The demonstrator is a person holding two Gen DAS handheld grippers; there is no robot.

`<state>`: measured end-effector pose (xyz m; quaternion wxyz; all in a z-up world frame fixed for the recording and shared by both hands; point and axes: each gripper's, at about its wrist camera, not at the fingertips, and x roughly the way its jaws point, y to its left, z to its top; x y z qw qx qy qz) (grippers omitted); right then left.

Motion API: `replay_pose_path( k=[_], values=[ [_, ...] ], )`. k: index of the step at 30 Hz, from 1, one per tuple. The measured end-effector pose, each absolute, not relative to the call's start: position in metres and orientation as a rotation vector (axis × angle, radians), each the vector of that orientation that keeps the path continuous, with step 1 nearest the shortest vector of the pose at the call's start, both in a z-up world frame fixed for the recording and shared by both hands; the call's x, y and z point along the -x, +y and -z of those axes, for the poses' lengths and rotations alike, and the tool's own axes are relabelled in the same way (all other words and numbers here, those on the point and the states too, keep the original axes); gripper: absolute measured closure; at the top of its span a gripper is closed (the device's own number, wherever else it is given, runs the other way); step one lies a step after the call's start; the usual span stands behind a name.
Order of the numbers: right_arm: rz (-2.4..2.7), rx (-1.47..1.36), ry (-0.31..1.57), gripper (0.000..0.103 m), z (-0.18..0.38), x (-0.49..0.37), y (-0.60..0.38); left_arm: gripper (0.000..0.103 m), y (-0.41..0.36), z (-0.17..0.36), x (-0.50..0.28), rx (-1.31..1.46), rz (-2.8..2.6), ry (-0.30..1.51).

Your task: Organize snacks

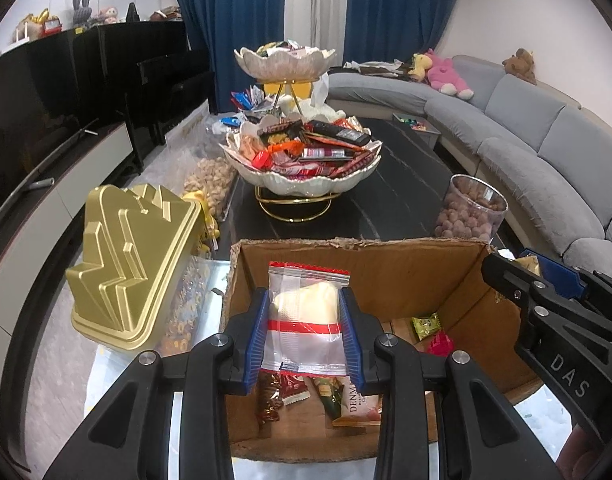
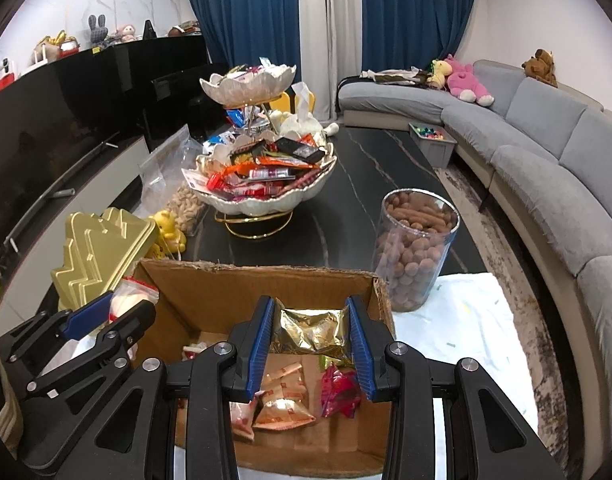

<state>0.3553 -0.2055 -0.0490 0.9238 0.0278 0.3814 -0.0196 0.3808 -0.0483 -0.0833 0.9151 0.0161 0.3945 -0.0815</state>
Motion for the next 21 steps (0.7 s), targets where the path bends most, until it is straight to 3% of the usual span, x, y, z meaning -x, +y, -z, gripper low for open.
replay_pose_path(
  k=[8, 10, 12, 16, 18, 21],
  values=[
    [0.034, -0.069, 0.803, 0.063, 0.056, -0.359, -0.204, 0.066, -0.046, 0.092, -0.381, -0.017, 0.161, 0.841],
    [0.029, -0.07, 0.794, 0.058, 0.054, -0.357, -0.203, 0.058, -0.045, 0.09, -0.38, -0.013, 0.157, 0.84],
    [0.033, -0.068, 0.782, 0.047, 0.051, -0.355, -0.203, 0.04, -0.043, 0.086, -0.378, -0.014, 0.145, 0.827],
    [0.057, -0.079, 0.76, 0.024, 0.044, -0.351, -0.205, 0.028, -0.041, 0.081, -0.375, -0.033, 0.12, 0.811],
    [0.067, -0.081, 0.754, 0.022, 0.042, -0.349, -0.206, 0.021, -0.039, 0.079, -0.373, -0.037, 0.102, 0.808],
    [0.073, -0.077, 0.756, 0.021, 0.04, -0.348, -0.207, 0.018, -0.036, 0.078, -0.371, -0.041, 0.089, 0.803]
  ],
)
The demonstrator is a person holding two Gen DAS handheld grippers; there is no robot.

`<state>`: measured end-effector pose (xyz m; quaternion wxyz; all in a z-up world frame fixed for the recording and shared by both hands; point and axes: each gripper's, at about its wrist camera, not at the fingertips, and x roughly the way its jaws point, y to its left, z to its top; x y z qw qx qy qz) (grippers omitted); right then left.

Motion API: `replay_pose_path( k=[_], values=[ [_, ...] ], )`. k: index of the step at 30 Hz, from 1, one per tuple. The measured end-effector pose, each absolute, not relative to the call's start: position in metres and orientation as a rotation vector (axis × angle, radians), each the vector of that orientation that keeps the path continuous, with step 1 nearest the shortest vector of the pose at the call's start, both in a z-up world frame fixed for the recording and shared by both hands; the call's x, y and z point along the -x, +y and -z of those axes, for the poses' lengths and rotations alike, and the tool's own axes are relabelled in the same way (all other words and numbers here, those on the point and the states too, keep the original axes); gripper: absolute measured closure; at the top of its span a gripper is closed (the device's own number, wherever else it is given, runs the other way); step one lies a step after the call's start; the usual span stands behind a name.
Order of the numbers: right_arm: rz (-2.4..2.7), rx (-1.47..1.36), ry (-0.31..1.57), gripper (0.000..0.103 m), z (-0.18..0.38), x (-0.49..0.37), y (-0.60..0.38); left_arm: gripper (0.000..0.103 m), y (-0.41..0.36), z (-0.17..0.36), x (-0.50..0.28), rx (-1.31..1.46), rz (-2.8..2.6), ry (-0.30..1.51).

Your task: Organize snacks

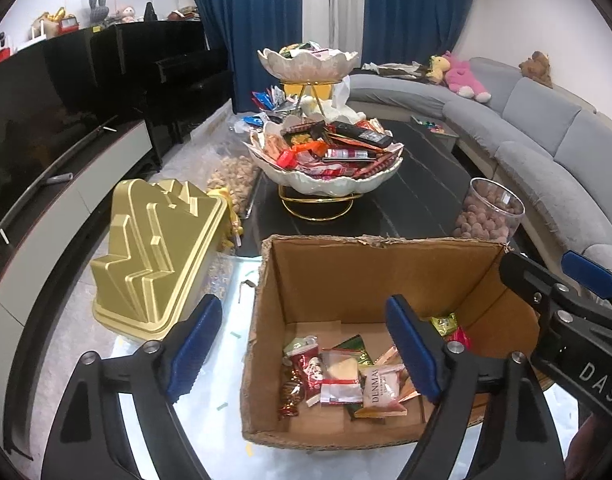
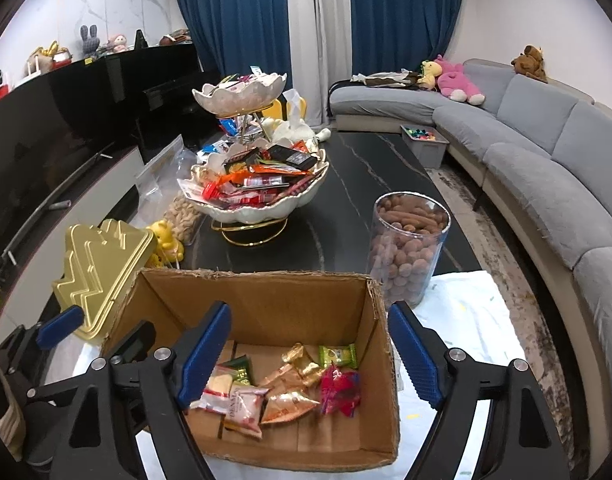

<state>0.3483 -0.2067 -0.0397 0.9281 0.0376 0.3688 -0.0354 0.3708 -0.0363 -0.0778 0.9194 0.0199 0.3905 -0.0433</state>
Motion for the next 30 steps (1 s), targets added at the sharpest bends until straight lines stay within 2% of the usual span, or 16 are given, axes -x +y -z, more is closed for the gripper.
replay_pose_path(
  k=[18, 30],
  values=[
    [0.081, -0.071, 0.717, 0.019, 0.014, -0.321, -0.211, 0.006, -0.031, 0.048, -0.347, -0.085, 0.056, 0.746],
    [0.088, -0.063, 0.69, 0.018, -0.006, -0.278, -0.213, 0.004, -0.026, 0.026, -0.306, -0.096, 0.062, 0.725]
  ],
)
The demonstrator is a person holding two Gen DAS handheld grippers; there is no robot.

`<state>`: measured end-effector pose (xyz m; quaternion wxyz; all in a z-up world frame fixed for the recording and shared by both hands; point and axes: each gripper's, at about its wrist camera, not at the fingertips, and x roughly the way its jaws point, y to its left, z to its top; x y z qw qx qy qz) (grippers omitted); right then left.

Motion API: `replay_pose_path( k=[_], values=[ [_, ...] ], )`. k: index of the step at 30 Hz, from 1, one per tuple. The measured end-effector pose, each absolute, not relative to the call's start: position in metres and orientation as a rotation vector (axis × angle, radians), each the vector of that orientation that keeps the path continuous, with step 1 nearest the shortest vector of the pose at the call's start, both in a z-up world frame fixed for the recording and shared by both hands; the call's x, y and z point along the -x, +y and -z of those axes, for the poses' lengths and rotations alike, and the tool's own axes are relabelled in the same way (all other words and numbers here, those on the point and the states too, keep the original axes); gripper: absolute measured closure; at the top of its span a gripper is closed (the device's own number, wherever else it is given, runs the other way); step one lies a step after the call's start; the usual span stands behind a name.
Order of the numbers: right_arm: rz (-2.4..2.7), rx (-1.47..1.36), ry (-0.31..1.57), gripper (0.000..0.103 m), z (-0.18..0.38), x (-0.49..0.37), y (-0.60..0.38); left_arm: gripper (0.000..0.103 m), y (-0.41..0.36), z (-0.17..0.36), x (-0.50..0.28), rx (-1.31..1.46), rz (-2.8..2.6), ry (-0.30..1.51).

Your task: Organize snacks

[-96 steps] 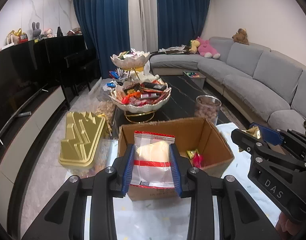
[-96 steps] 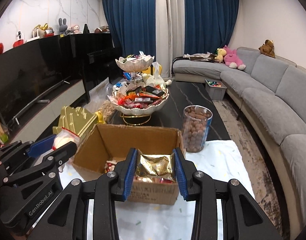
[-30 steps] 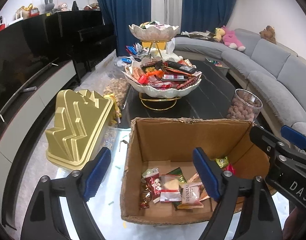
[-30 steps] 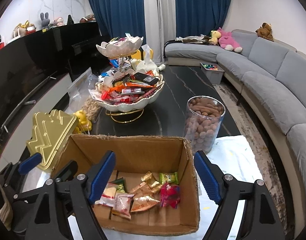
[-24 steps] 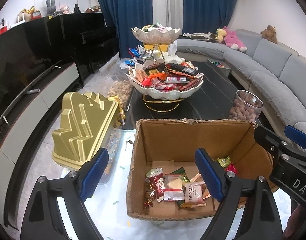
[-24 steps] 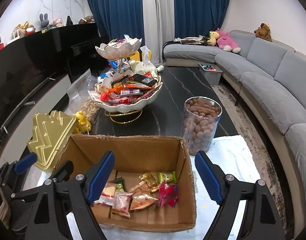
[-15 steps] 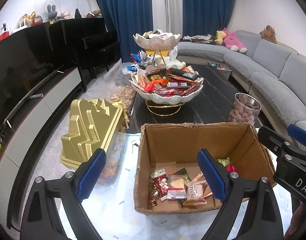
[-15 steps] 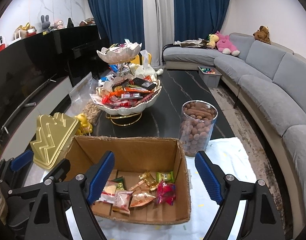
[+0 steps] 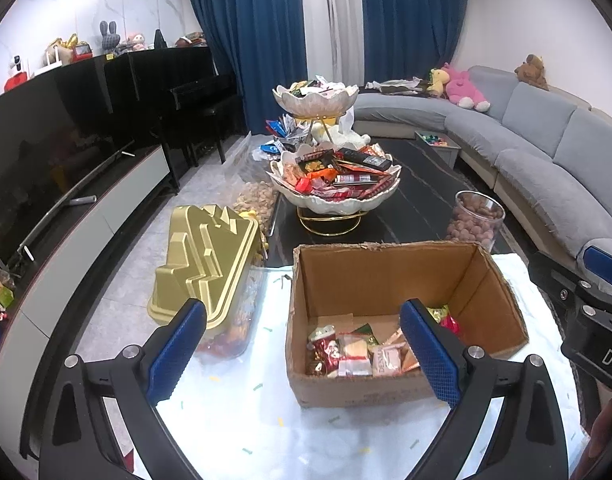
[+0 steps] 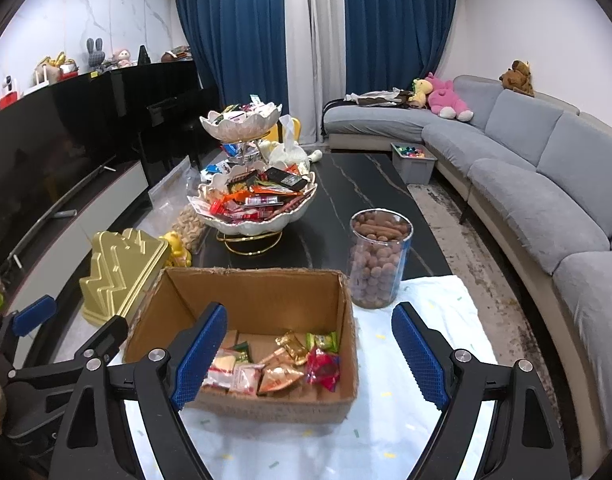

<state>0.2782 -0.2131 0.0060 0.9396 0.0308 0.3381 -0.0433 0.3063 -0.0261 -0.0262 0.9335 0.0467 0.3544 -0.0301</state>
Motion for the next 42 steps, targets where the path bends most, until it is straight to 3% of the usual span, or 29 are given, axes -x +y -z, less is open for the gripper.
replay_pose_path(
  k=[42],
  values=[
    [0.08, -0.056, 0.739, 0.018, -0.025, -0.059, -0.213, 0.0, -0.014, 0.009, -0.083, -0.106, 0.054, 0.752]
  ],
)
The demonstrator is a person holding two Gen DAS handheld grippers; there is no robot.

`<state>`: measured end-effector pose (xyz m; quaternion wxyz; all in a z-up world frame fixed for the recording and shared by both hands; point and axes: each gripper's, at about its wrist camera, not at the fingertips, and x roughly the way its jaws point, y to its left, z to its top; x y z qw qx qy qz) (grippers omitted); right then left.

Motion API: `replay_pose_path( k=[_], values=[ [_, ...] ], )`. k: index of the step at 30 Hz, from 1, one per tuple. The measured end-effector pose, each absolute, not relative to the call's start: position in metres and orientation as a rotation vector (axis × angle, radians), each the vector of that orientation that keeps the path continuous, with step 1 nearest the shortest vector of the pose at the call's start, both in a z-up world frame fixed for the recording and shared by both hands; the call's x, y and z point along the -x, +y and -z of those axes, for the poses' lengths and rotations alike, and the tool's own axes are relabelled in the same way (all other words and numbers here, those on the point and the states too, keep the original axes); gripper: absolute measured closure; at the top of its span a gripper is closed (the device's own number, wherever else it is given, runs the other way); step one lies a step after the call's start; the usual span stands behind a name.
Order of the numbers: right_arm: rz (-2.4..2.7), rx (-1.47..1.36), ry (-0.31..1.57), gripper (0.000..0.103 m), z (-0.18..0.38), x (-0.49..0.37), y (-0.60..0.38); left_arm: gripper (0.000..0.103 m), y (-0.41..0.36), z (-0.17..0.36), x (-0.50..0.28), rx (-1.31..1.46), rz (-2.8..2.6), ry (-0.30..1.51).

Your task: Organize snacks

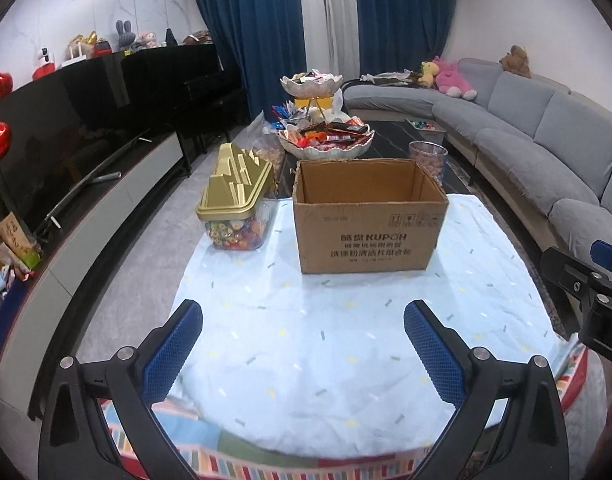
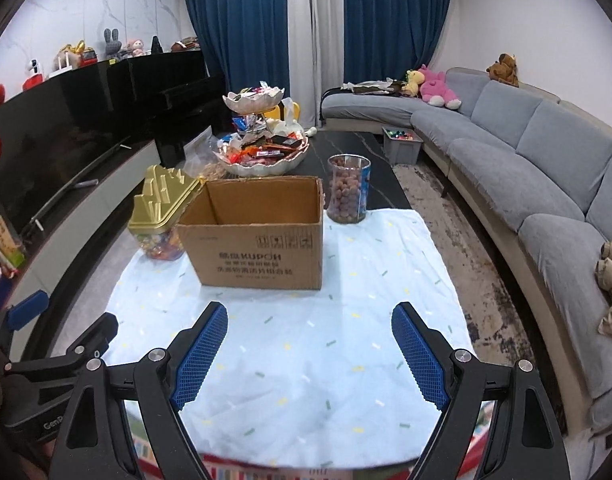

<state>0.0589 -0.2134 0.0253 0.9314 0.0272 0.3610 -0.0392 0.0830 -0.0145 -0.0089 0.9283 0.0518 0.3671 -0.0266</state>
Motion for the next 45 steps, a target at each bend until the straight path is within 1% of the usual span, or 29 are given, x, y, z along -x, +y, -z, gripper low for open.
replay_pose_path(
  k=[8, 17, 45],
  values=[
    [0.075, -0.085, 0.784, 0.018, -0.034, -0.026, -0.219, 0.0, -0.012, -0.007, -0.047, -0.086, 0.068, 0.754],
    [0.101, -0.097, 0.749, 0.018, -0.048, 0.005, -0.22, 0.0, -0.003, -0.014, -0.018, -0.044, 0.059, 0.762],
    [0.1, -0.101, 0.726, 0.018, -0.057, 0.01, -0.219, 0.0, -0.001, -0.018, -0.012, -0.037, 0.063, 0.745]
  ],
)
